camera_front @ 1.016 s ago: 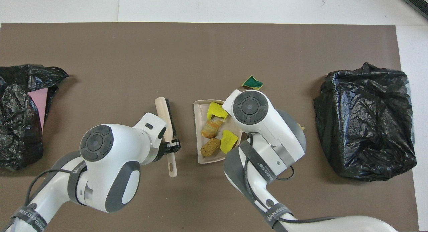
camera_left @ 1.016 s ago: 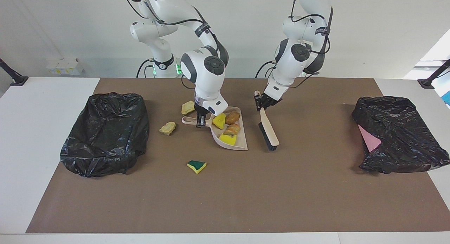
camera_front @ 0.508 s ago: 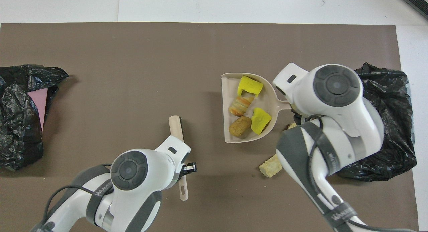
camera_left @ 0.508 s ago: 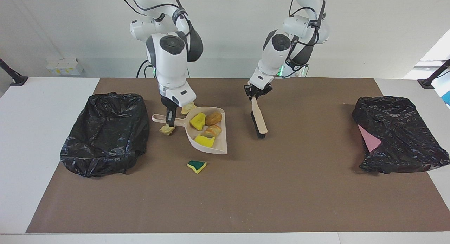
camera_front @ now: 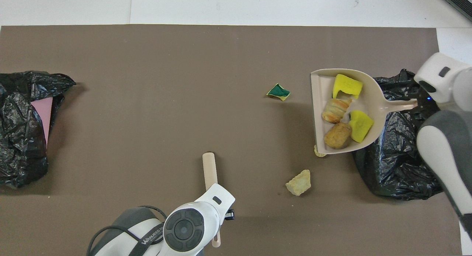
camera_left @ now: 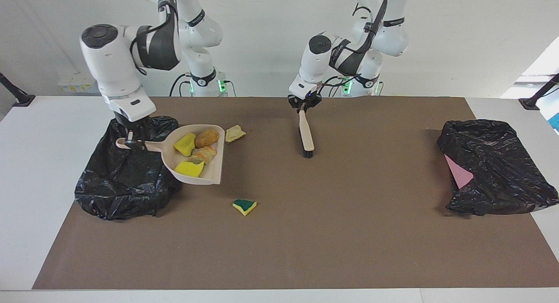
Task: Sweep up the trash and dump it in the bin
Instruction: 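Carry the dustpan to the trash bag with the right gripper, then tilt the dustpan over the bag with the right gripper, dumping trash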
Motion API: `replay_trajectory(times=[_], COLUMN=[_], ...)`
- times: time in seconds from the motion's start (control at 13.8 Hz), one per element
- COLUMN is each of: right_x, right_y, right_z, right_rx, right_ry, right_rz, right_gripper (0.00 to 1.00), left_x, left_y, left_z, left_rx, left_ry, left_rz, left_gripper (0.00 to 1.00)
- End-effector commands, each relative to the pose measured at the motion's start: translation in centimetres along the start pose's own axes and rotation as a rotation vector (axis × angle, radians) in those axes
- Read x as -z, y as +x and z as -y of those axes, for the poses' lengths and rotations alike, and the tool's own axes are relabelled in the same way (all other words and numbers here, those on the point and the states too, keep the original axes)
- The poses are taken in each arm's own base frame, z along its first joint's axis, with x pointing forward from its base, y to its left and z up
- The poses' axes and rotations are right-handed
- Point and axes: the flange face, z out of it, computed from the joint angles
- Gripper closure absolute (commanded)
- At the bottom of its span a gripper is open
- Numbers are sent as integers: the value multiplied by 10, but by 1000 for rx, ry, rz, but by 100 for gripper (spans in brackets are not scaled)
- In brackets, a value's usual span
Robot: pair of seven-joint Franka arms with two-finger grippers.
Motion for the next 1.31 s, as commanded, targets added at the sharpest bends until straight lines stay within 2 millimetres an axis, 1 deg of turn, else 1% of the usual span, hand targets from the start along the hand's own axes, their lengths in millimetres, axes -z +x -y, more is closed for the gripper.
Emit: replay_trajectory(times=[0.0, 0.15, 0.22, 0.29, 0.44, 0.51, 0.65, 0.73, 0.8, 0.87, 1.02, 1.09, 1.23], right_x=[3, 4, 5, 7, 7, 7, 5, 4, 3, 2, -2, -2, -4], right_y=[-64, -111, -129, -140, -158, -161, -157, -155, -153, -144, -131, -116, -104], right_z=[18, 32, 38, 41, 48, 49, 47, 48, 50, 48, 54, 54, 59], right_rx=[39, 7, -10, -2, 6, 39, 120, 135, 143, 172, 180, 188, 200], right_ry=[-22, -27, -34, -39, -27, -18, -12, -21, -21, -16, -4, -6, 4], right_rz=[-19, 17, 39, 74, 131, 181, 305, 330, 352, 381, 436, 465, 528], right_gripper=[100, 100, 100, 100, 100, 100, 100, 100, 100, 100, 100, 100, 100], left_x=[5, 25, 37, 47, 66, 75, 100, 112, 123, 133, 161, 178, 215], left_y=[9, 40, 52, 65, 98, 118, 154, 173, 187, 197, 217, 223, 228], left_z=[11, 24, 27, 32, 43, 52, 75, 89, 101, 107, 117, 116, 116], left_rx=[7, 74, 80, 81, 123, 128, 139, 117, 106, 104, 86, 68, 64], left_ry=[-1, -28, -27, -16, -32, -42, -67, -72, -72, -70, -60, -55, -47], left_rz=[-37, -63, -84, -114, -149, -165, -205, -227, -236, -237, -226, -213, -192], left_gripper=[0, 0, 0, 0, 0, 0, 0, 0, 0, 0, 0, 0, 0])
